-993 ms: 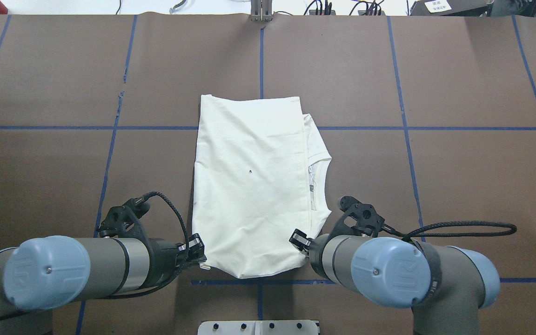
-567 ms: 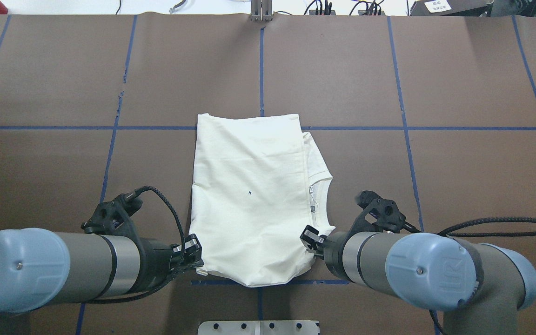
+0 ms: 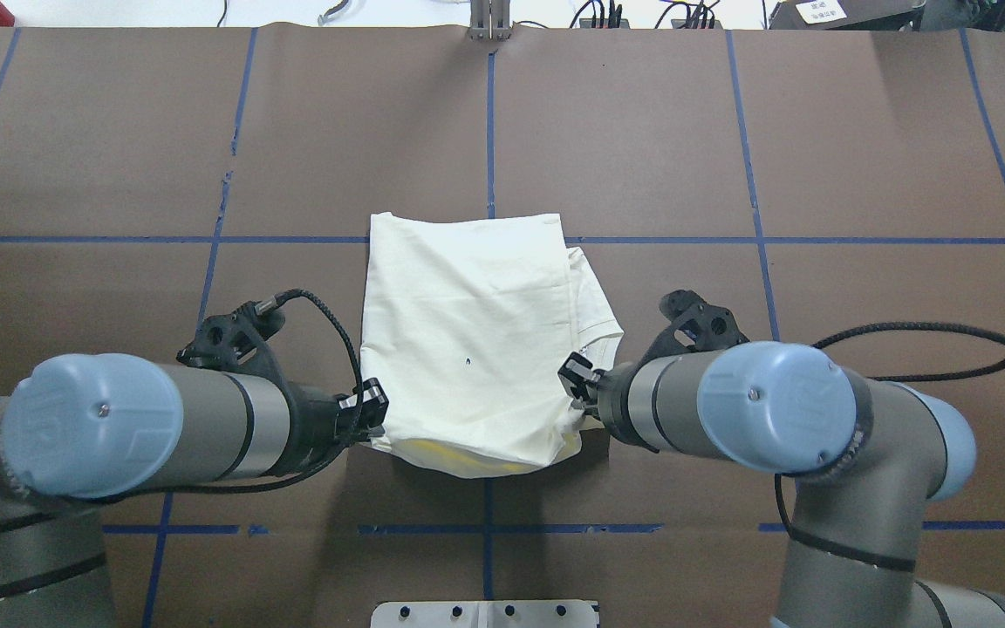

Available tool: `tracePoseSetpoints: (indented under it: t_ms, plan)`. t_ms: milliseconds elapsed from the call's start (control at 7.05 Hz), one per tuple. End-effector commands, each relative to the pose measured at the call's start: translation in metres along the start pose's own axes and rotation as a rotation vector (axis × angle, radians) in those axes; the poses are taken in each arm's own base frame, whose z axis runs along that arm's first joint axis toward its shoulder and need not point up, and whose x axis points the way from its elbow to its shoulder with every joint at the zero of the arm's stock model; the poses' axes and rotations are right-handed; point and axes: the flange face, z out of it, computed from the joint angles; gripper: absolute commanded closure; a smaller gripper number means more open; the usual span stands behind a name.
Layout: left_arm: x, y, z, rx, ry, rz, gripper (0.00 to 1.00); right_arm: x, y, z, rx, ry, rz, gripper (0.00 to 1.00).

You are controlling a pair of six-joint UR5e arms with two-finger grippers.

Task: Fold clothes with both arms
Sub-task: 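Lift the near edge with both grippers and fold it toward the far edge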

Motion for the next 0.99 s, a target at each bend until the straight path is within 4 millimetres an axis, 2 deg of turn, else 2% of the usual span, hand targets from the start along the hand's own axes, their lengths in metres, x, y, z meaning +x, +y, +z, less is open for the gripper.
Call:
tracePoseSetpoints:
  t_ms: [0,142,284,425,851]
  plan:
    - [0.010,-0.042,0.022,0.051,-0.032,0.035,1.00,-0.030,-0.031,0.018,0.010,0.027,0.021,1.00]
    - [0.017,-0.047,0.022,0.061,-0.027,0.032,1.00,-0.033,-0.040,0.017,0.019,0.025,0.022,1.00]
    - [0.028,-0.051,0.034,0.067,-0.036,0.030,1.00,-0.033,-0.044,0.022,0.019,0.032,0.019,1.00]
    - [0.033,-0.058,0.042,0.075,-0.030,0.028,1.00,-0.040,-0.053,0.037,0.007,-0.016,0.021,1.00]
    - [0.029,-0.087,0.073,0.100,-0.021,0.060,1.00,-0.043,-0.073,0.061,0.011,0.004,0.026,1.00]
